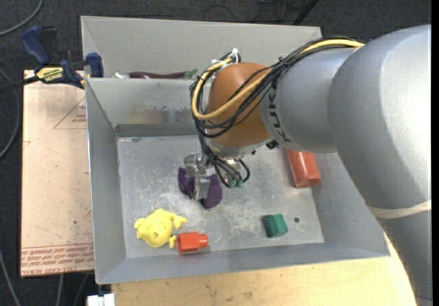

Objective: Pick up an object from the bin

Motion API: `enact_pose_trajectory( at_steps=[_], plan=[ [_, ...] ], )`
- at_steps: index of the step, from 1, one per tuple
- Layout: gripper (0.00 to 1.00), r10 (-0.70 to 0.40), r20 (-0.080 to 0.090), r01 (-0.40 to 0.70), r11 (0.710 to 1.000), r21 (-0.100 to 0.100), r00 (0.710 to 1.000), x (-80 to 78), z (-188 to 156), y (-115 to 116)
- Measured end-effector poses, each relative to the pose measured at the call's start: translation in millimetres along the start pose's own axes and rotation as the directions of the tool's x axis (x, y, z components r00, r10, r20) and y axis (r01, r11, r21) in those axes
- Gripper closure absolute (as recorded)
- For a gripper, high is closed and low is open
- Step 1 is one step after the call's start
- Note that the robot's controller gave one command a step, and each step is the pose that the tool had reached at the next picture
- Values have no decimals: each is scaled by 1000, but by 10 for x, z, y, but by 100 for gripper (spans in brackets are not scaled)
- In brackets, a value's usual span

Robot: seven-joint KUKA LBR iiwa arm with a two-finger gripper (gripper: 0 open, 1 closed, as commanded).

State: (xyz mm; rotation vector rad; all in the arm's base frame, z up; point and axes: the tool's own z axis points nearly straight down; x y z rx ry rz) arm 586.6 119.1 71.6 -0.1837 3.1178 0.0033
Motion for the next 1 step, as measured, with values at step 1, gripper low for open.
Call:
enact_pose_trajectory(
  at_steps=[1],
  plan=[
    [100,-3,2,3,1000,0,1000,28,-1968,-27]
  ],
)
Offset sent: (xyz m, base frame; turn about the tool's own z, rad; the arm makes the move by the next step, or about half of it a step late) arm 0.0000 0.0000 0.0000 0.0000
